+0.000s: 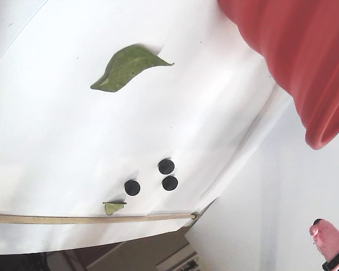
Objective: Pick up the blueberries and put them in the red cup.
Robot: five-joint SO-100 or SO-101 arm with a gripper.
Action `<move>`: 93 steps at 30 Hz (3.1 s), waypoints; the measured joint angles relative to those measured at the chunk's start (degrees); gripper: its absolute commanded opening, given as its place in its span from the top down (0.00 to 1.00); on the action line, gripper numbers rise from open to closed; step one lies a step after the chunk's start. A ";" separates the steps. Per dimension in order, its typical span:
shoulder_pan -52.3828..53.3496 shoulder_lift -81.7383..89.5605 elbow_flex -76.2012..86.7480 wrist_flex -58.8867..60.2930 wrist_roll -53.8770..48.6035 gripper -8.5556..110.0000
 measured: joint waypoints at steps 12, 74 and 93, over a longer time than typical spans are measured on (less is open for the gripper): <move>5.36 1.85 5.54 5.01 -4.22 0.80; 11.25 -14.85 33.13 -30.59 -10.28 0.79; 11.25 -30.41 35.33 -46.32 -10.28 0.79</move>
